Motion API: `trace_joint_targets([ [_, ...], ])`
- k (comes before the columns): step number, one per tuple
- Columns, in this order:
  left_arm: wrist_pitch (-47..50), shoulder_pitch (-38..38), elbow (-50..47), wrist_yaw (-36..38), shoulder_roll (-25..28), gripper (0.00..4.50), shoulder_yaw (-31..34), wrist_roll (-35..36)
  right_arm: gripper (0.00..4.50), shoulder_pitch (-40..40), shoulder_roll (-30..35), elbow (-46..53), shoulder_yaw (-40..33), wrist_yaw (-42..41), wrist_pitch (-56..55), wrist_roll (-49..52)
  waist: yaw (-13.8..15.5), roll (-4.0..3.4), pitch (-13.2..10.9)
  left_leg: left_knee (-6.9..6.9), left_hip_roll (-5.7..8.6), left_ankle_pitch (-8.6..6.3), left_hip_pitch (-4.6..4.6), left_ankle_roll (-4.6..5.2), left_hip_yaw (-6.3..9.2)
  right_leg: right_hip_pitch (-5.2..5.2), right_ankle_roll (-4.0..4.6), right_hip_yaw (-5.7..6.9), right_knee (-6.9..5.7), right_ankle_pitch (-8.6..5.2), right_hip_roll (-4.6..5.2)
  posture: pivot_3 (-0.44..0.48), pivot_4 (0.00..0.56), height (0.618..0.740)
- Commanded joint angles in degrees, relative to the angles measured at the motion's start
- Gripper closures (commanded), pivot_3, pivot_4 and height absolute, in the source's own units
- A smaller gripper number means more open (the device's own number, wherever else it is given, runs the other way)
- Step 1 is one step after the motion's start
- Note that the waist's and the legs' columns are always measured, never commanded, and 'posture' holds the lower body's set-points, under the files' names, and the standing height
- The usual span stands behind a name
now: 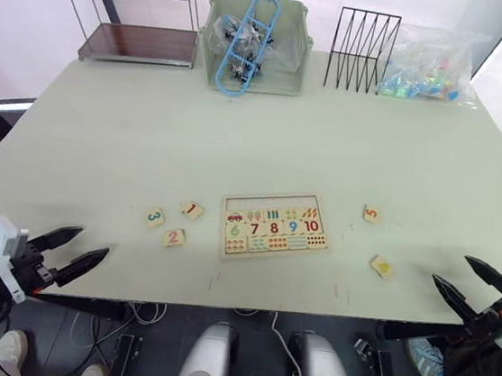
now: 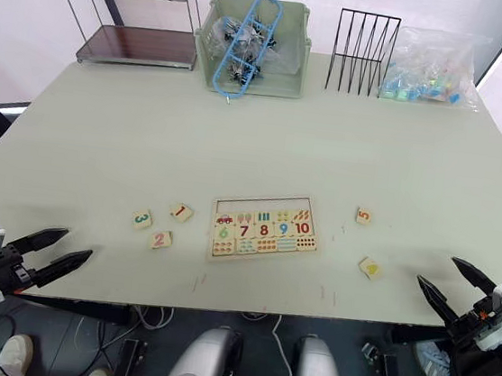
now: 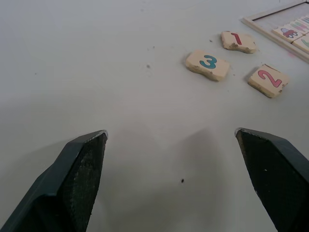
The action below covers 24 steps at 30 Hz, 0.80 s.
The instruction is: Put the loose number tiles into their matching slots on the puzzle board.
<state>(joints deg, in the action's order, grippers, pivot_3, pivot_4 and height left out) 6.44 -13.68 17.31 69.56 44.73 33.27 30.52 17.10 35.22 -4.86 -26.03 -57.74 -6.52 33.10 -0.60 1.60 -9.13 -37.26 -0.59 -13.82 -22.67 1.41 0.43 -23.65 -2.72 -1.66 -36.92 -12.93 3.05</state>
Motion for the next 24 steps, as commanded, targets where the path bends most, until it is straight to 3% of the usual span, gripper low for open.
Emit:
trace_joint_targets([
  [1, -2.0, 1.2, 1.6, 2.3, 2.0, 0.0, 1.1, 0.3, 0.06, -0.1, 0.1, 2.3, -2.2, 0.8, -1.2, -0.2, 0.0, -0.01, 0.0, 0.0, 0.0, 0.0, 0.0, 0.0, 0.0, 0.0, 0.0, 0.0, 0.0, 0.0, 0.0, 0.0, 0.15, 0.74],
  [9, -5.5, 12.1, 9.9, 11.0, 7.4, 0.0, -3.6, -1.7, 0.06, 0.0, 0.5, 3.1, -1.5, -2.5, -3.7, 0.2, 0.1, -0.02, 0.0, -0.01, 0.02, 0.0, -0.03, 0.0, -0.1, 0.02, 0.0, 0.07, 0.0, 0.0, -0.02, 0.0, 0.15, 0.74],
  [15, -6.6, 23.7, 13.5, 19.8, 10.6, 0.0, -12.0, -4.3, 0.06, 0.8, 0.5, 6.5, -0.9, -8.4, -2.5, 3.7, 0.0, -0.02, 0.0, -0.03, 0.03, 0.0, -0.05, 0.0, -0.06, 0.04, -0.01, 0.13, 0.0, 0.01, -0.06, 0.0, 0.15, 0.74],
  [24, -6.9, 41.6, 14.4, 22.9, 9.9, 0.0, -26.8, -9.2, 0.06, 1.5, 1.1, 12.3, -0.7, -11.0, 2.1, 7.3, 0.0, -0.02, 0.0, -0.07, 0.05, 0.0, -0.1, 0.0, 0.01, 0.05, -0.24, 0.13, -0.03, 0.15, -0.17, 0.0, 0.15, 0.74],
])
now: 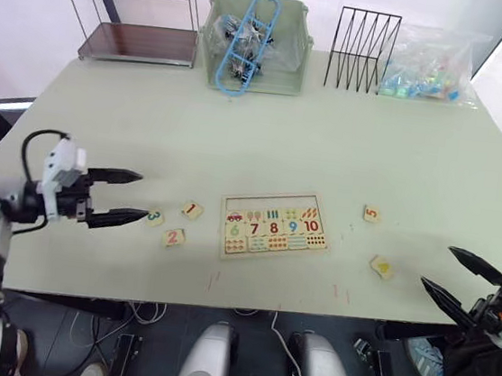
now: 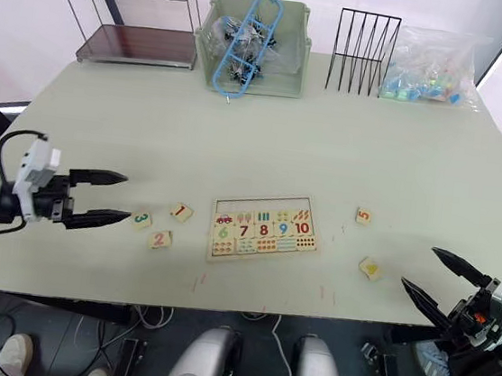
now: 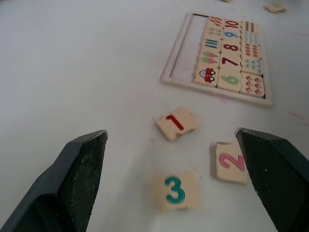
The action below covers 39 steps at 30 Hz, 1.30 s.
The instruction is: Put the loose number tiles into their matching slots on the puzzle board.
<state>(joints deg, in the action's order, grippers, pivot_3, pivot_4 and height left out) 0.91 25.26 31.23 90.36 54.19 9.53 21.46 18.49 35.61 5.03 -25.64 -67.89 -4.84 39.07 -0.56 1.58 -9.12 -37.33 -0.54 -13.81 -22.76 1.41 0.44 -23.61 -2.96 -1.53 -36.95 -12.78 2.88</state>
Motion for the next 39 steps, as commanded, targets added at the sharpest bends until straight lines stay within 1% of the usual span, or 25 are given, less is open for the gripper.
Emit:
trace_joint_targets([
  [1, -1.9, 3.9, 0.9, 2.1, 0.7, 0.0, -5.0, 0.1, 0.06, 0.0, 0.6, 2.6, -1.0, -1.2, 0.4, 1.3, 0.0, 0.0, 0.0, -0.01, 0.02, 0.0, 0.0, 0.0, -0.01, 0.0, 0.0, -0.01, 0.0, 0.0, 0.0, 0.0, 0.15, 0.74],
  [6, -7.5, 10.0, 4.9, 2.1, 2.0, 0.0, -15.7, 0.8, 0.06, -1.0, 0.9, 2.6, -1.0, -2.7, 0.0, 0.8, -0.1, 0.0, 0.0, -0.01, 0.06, 0.0, 0.01, 0.0, 0.0, 0.0, 0.0, -0.03, -0.01, 0.0, -0.04, 0.0, 0.15, 0.74],
  [8, -10.1, 13.3, 7.4, 2.1, 2.4, 0.0, -20.6, 1.2, 0.06, -1.4, 0.9, 2.3, -1.0, -3.2, -0.3, 0.5, -0.1, 0.0, 0.0, -0.03, 0.08, 0.0, 0.0, 0.0, 0.01, -0.01, 0.0, -0.03, -0.02, 0.0, -0.06, 0.0, 0.15, 0.74],
  [12, -16.2, 18.6, 13.2, 2.1, 2.5, 0.0, -28.2, 0.7, 0.06, -1.9, 0.5, 2.1, -1.1, -3.5, -0.7, 0.2, 0.0, 0.0, 0.0, -0.06, 0.12, 0.0, -0.05, 0.0, 0.02, 0.0, -0.01, -0.03, -0.01, 0.0, -0.06, 0.0, 0.15, 0.74],
  [19, -26.5, 24.7, 21.7, 2.1, 0.9, 0.0, -38.2, -1.2, 0.06, -1.9, 0.1, 1.9, -1.4, -3.5, -1.7, -0.2, 0.0, 0.01, 0.0, -0.07, 0.14, 0.0, -0.06, 0.01, 0.03, -0.01, -0.01, -0.04, -0.01, 0.0, -0.07, 0.0, 0.15, 0.74],
  [23, -30.3, 27.7, 26.2, 2.1, -2.0, 0.0, -41.5, -3.0, 0.06, -2.3, 0.2, 2.1, -1.4, -3.4, -1.7, -0.2, 0.1, 0.02, 0.0, -0.09, 0.15, 0.0, -0.07, 0.01, 0.04, 0.0, -0.01, -0.03, -0.01, 0.0, -0.07, 0.0, 0.15, 0.74],
  [27, -33.2, 29.5, 29.4, 2.1, -3.3, 0.0, -44.3, -4.7, 0.06, -2.4, 0.3, 2.6, -1.3, -3.3, -1.4, -0.1, 0.1, 0.03, 0.0, -0.11, 0.16, 0.0, -0.11, 0.01, 0.06, -0.01, -0.02, -0.03, -0.01, 0.0, -0.08, 0.0, 0.15, 0.74],
  [39, -34.6, 33.0, 35.4, 2.1, -6.3, 0.0, -47.9, -8.0, 0.06, -2.0, 0.4, 4.1, -1.2, -3.1, -1.2, -0.3, 0.0, 0.03, 0.0, -0.11, 0.16, 0.0, -0.11, 0.01, 0.08, -0.01, -0.02, -0.03, -0.02, 0.0, -0.09, 0.0, 0.15, 0.74],
])
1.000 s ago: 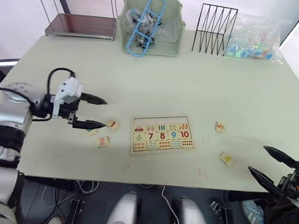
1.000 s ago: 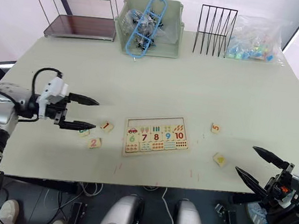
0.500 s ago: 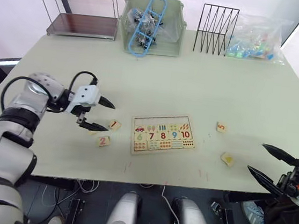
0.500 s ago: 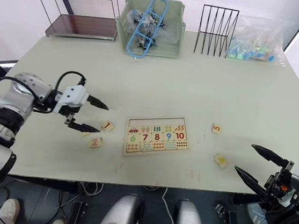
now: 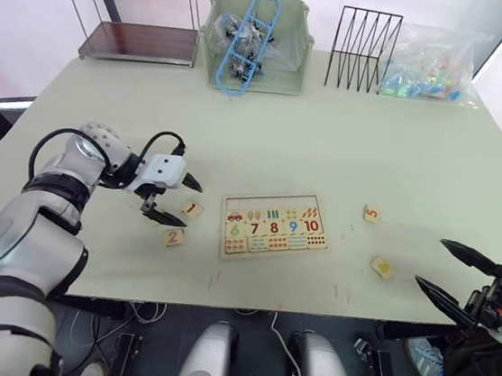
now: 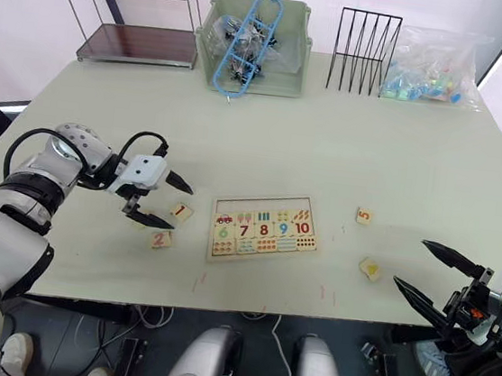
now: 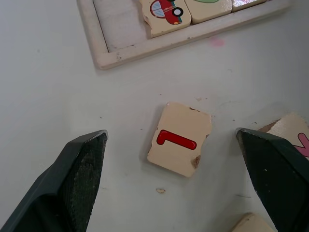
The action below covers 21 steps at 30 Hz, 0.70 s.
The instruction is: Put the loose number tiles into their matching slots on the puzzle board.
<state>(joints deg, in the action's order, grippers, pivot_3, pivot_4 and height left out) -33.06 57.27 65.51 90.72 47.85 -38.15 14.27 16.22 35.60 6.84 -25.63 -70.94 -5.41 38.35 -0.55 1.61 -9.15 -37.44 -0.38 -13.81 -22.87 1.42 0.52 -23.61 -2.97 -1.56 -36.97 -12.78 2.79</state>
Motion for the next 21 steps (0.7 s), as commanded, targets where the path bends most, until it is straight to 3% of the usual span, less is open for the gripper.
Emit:
trace_joint_targets([
  [1, -0.5, 1.1, 1.5, 1.8, -0.3, 0.0, -0.3, -1.1, 0.06, 0.4, 0.4, 2.4, -1.2, 0.1, -0.6, 0.4, 0.0, 0.0, 0.0, 0.0, 0.0, 0.0, 0.0, 0.0, 0.0, 0.0, 0.0, 0.0, 0.0, 0.0, 0.0, 0.0, 0.15, 0.74],
  [6, 0.5, 0.9, 2.5, 1.8, -1.5, 0.0, -0.8, -1.7, 0.06, 0.7, 0.3, 3.2, -1.0, 0.3, -0.4, 0.5, 0.1, -0.02, 0.0, -0.01, 0.01, 0.0, 0.02, 0.0, 0.0, 0.01, 0.0, 0.0, -0.03, 0.0, 0.0, 0.0, 0.15, 0.74],
  [8, 0.5, 0.9, 2.7, 1.8, -1.7, 0.63, -1.0, -1.9, 0.0, 0.8, 0.3, 3.5, -1.0, 0.3, -0.3, 0.4, 0.3, -0.06, 0.0, -0.01, 0.01, 0.0, 0.02, 0.0, 0.0, 0.01, 0.0, 0.0, -0.03, 0.0, 0.01, 0.0, 0.15, 0.74],
  [15, 0.3, 1.3, 4.0, 1.8, -2.1, 3.57, -1.0, -3.5, 0.0, 1.1, 0.4, 4.1, -1.0, 0.5, -0.2, 0.4, 0.5, -0.13, 0.1, -0.03, 0.02, 0.0, 0.09, 0.0, 0.02, 0.07, 0.0, 0.0, -0.06, 0.0, 0.01, 0.0, 0.15, 0.74],
  [21, 3.0, 0.8, 4.2, 1.8, -2.7, 3.59, 1.8, -1.8, 0.0, 1.5, -0.1, 4.9, -0.7, 0.9, -0.2, 0.5, 0.5, -0.14, 0.1, -0.03, 0.02, 0.0, 0.09, 0.0, 0.02, 0.07, 0.0, -0.01, -0.07, 0.0, 0.01, 0.0, 0.15, 0.74],
])
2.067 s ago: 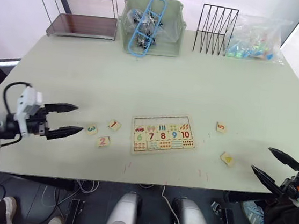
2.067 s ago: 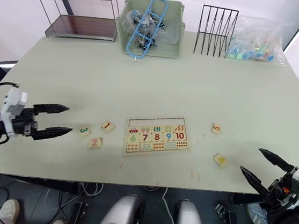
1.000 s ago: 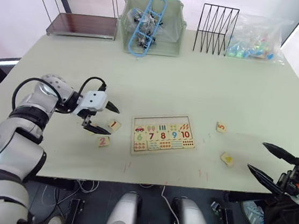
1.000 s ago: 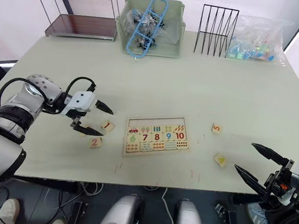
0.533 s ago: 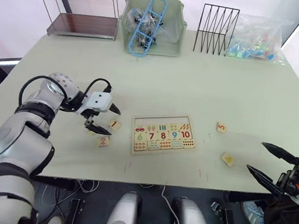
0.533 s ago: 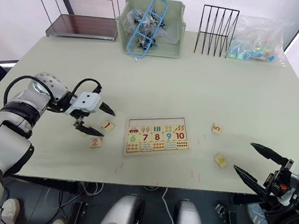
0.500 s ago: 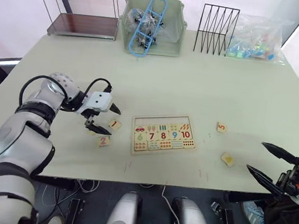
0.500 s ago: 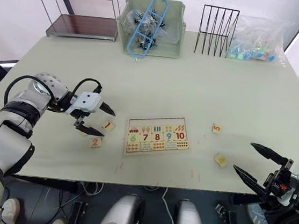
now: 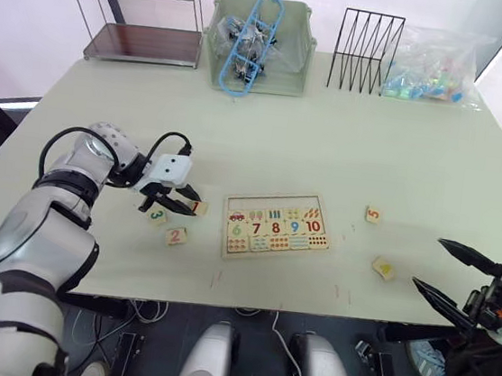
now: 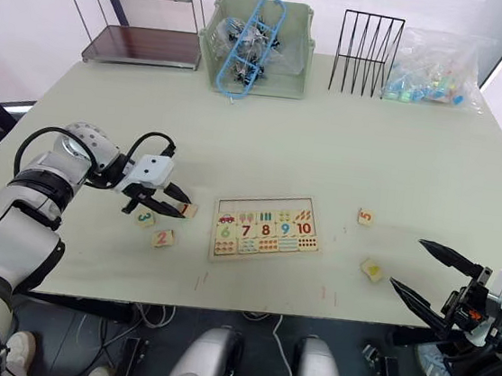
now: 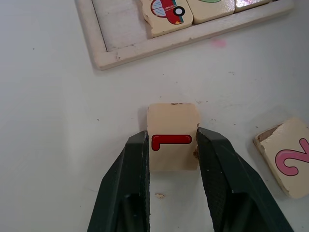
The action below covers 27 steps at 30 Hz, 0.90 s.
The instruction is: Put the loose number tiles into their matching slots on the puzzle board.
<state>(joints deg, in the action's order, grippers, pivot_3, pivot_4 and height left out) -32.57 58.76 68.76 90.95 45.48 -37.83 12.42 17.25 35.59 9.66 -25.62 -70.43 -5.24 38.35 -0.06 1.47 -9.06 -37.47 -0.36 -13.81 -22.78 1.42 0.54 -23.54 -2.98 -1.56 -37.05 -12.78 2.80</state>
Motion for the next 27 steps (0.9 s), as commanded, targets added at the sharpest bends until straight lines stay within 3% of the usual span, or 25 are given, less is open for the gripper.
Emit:
trace_joint_targets([
  [1, 3.1, -0.9, 0.8, 1.6, -0.4, 3.59, 2.0, 0.4, 0.0, 0.5, -0.1, 2.2, -0.6, 0.4, -0.4, 0.5, 0.0, 0.0, 0.0, 0.0, 0.0, 0.0, 0.0, 0.0, 0.0, 0.0, 0.0, 0.0, 0.0, 0.0, 0.0, 0.0, 0.15, 0.74],
  [13, 12.1, -2.5, -6.8, 1.6, 1.7, 3.59, 9.0, 5.8, 0.0, -0.2, -0.1, 1.9, -0.4, 0.6, -0.4, 0.6, -0.1, 0.04, 0.0, -0.01, -0.01, 0.0, -0.07, 0.0, 0.06, -0.03, 0.0, 0.03, 0.0, 0.0, 0.0, 0.0, 0.15, 0.74],
  [19, 21.9, -4.6, -18.5, 1.6, 6.1, 3.59, 11.7, 9.8, 0.0, -1.2, 0.1, 1.6, -0.2, 0.5, -0.1, 0.7, -0.5, 0.03, 0.0, -0.01, -0.03, 0.0, -0.07, 0.0, 0.08, -0.04, 0.01, 0.04, -0.01, 0.0, -0.01, 0.0, 0.15, 0.74],
  [23, 29.5, -7.0, -26.3, 1.6, 7.6, 3.59, 16.8, 9.8, 0.0, -2.2, 0.1, 1.0, 0.1, 0.4, -0.1, 0.7, -0.6, 0.03, 0.0, -0.01, -0.05, 0.0, -0.07, 0.0, 0.08, -0.04, 0.01, 0.04, -0.02, -0.01, -0.03, 0.0, 0.15, 0.74],
  [27, 39.1, -9.2, -34.4, -4.0, 6.9, 3.59, 22.3, 9.8, 0.0, -3.8, 0.2, -0.7, 0.6, -0.3, -0.2, 0.4, -0.5, 0.03, 0.0, -0.01, -0.05, 0.0, -0.07, 0.0, 0.08, -0.04, 0.01, 0.04, -0.02, -0.01, -0.03, 0.0, 0.15, 0.74],
])
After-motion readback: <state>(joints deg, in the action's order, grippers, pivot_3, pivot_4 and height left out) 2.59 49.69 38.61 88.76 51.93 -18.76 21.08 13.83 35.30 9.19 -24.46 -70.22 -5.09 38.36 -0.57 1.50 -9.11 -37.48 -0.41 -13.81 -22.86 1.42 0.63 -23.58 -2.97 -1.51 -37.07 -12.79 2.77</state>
